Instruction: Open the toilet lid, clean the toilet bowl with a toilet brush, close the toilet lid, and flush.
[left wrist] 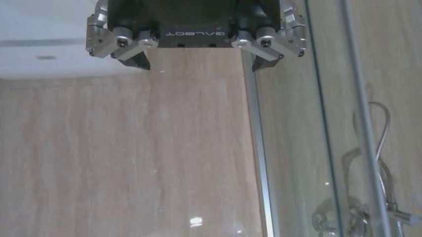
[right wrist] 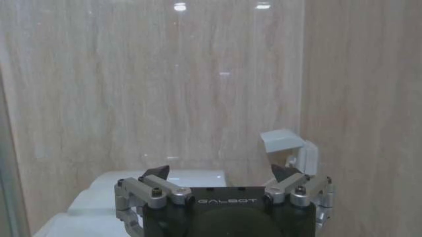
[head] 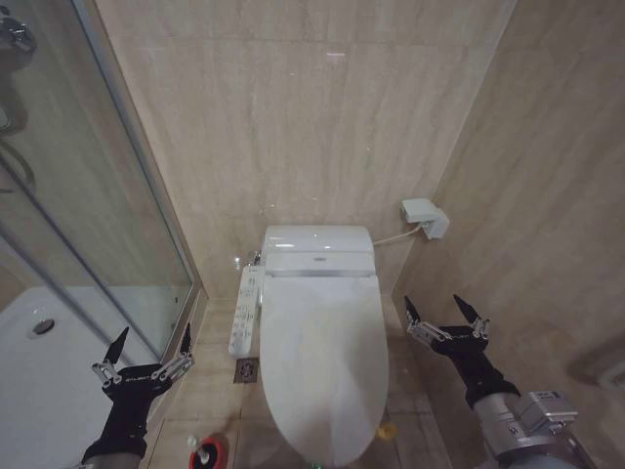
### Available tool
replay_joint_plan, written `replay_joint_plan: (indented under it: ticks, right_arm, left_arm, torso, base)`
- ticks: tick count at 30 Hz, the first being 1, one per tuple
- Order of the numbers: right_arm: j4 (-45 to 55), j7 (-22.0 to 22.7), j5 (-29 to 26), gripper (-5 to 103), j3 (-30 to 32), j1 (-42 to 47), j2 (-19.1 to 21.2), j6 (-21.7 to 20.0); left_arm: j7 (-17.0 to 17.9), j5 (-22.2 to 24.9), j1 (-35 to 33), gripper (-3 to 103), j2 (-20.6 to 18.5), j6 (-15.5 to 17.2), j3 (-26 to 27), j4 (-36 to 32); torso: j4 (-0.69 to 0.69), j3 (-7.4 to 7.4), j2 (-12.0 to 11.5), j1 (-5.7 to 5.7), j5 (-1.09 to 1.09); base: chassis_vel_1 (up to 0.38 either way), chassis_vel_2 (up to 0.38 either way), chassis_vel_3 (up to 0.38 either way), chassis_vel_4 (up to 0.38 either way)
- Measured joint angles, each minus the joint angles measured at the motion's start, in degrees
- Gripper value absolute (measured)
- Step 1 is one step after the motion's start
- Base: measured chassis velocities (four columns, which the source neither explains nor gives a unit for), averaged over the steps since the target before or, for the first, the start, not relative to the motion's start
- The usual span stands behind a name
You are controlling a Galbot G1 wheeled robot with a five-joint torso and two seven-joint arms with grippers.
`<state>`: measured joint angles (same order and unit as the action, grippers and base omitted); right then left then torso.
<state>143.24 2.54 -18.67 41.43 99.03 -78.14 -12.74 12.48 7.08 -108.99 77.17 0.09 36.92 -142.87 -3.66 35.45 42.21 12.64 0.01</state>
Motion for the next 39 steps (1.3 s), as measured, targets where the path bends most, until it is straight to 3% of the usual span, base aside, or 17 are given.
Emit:
replay_joint_plan:
  ticks: [10, 14, 16, 20, 22, 24, 39]
  right_arm:
    - [0.0, 0.0, 0.0, 100, 0.0, 0.0, 0.0, 0.0]
    - [0.0, 0.0, 0.0, 100, 0.0, 0.0, 0.0, 0.0]
    - [0.0, 0.0, 0.0, 100, 0.0, 0.0, 0.0, 0.0]
    - [0.0, 0.0, 0.0, 100, 0.0, 0.0, 0.0, 0.0]
    - [0.0, 0.0, 0.0, 100, 0.0, 0.0, 0.0, 0.0]
    - [0.0, 0.0, 0.0, 100, 0.0, 0.0, 0.0, 0.0]
    - [0.0, 0.0, 0.0, 100, 0.0, 0.0, 0.0, 0.0]
  left_arm:
    - [0.0, 0.0, 0.0, 100, 0.0, 0.0, 0.0, 0.0]
    - [0.0, 0.0, 0.0, 100, 0.0, 0.0, 0.0, 0.0]
    - [0.0, 0.0, 0.0, 100, 0.0, 0.0, 0.0, 0.0]
    - [0.0, 0.0, 0.0, 100, 0.0, 0.0, 0.0, 0.0]
    - [0.0, 0.0, 0.0, 100, 0.0, 0.0, 0.0, 0.0]
    - [0.0, 0.0, 0.0, 100, 0.0, 0.0, 0.0, 0.0]
    - [0.0, 0.0, 0.0, 100, 0.0, 0.0, 0.0, 0.0]
  torso:
    - [0.0, 0.0, 0.0, -0.01, 0.03]
    - [-0.01, -0.01, 0.0, -0.01, -0.05]
    - [-0.01, 0.0, 0.0, -0.02, 0.05]
    - [0.0, -0.01, 0.0, -0.02, -0.06]
    - [0.0, 0.0, 0.0, -0.02, 0.05]
    - [-0.03, -0.01, 0.0, -0.03, -0.06]
    - [0.01, 0.02, 0.0, 0.06, -0.01]
  base:
    - [0.275, -0.257, -0.268, 0.265]
    - [0.303, -0.339, -0.316, 0.303]
    - [0.332, -0.294, -0.307, 0.309]
    - [0.3, -0.326, -0.283, 0.31]
    - [0.291, -0.29, -0.3, 0.279]
    - [0.235, -0.263, -0.25, 0.248]
    - [0.01, -0.006, -0.023, 0.035]
